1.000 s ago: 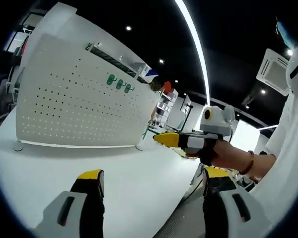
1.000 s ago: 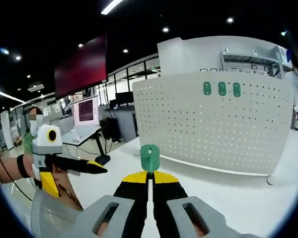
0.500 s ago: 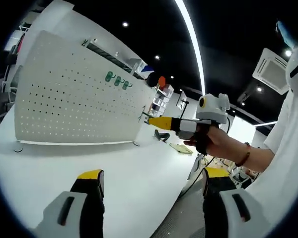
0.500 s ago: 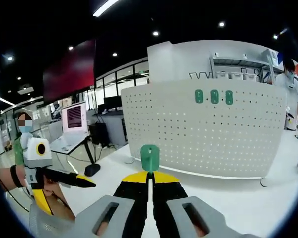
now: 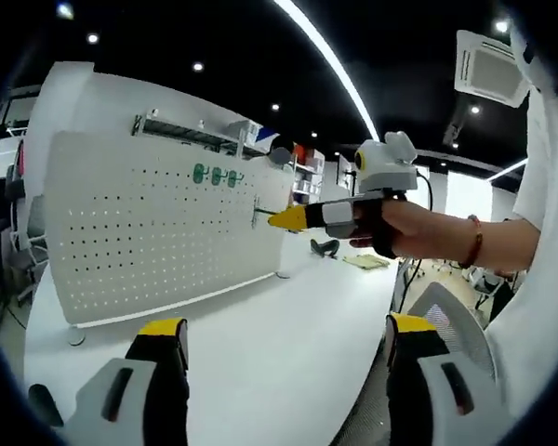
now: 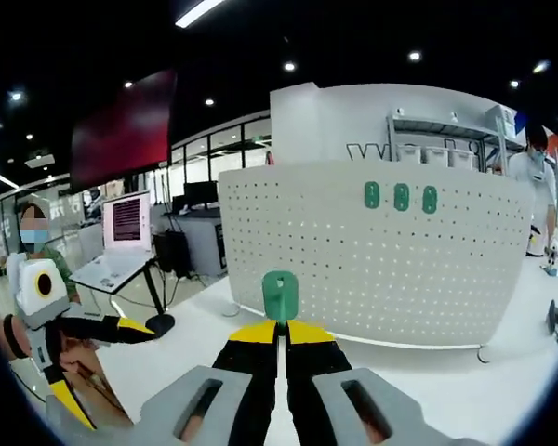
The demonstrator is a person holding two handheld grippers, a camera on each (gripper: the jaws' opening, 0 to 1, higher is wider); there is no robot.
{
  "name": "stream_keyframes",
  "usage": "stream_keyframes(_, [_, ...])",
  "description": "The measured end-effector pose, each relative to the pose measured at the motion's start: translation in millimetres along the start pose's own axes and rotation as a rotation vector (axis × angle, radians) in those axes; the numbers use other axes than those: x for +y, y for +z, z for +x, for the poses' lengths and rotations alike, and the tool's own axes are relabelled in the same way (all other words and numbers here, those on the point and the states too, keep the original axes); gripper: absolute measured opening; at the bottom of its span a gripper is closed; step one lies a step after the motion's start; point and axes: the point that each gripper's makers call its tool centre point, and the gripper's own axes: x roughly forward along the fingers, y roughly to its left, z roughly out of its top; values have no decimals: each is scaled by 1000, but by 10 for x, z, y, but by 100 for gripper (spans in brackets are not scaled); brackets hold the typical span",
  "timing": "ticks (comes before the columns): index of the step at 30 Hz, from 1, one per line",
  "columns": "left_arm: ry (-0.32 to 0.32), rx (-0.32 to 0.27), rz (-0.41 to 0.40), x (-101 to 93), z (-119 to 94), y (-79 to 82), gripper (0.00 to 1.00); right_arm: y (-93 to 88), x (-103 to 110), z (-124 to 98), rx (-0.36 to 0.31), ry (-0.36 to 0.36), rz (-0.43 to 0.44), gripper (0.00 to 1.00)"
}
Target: Insert the hook assembly into the mounting plate slot until the hook locks in place.
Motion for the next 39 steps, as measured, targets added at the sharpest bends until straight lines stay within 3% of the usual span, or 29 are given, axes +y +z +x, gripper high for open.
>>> stream_keyframes(4, [54, 63, 87, 87, -16, -99, 86, 64, -24, 45, -7, -22, -5, 0])
stream_keyframes(8, [52, 51, 58, 61, 1, -102, 85, 108, -53, 93, -10, -46, -11, 0])
stream_keyframes(12, [70, 108, 106, 82, 9, -192, 84, 143, -65, 150, -10, -61, -11, 0])
stream_keyframes(19, [56, 102, 90, 85, 46, -220, 86, 201, -152, 245, -19, -107, 1, 0])
stream_keyframes(23, [30, 132, 120, 51, 94, -245, 86, 256, -203, 265, -29, -137, 12, 0])
stream_keyframes(28, [8, 90, 78, 24, 111, -161, 90, 331, -250, 338, -32, -154, 18, 0])
stream_keyframes(32, [15, 123, 98, 43, 101, -210, 89, 373, -305, 400, -31, -174, 22, 0])
stream_keyframes(36, [23, 118, 91, 46, 76, -218, 90, 399, -347, 462, -29, -182, 31, 0])
stream_keyframes(37, [27, 122, 90, 50, 69, -227, 91, 399, -343, 480, -25, -177, 69, 0])
stream_keyframes(39, [15, 102, 83, 29, 67, -209, 93, 433, -376, 512, -22, -198, 33, 0])
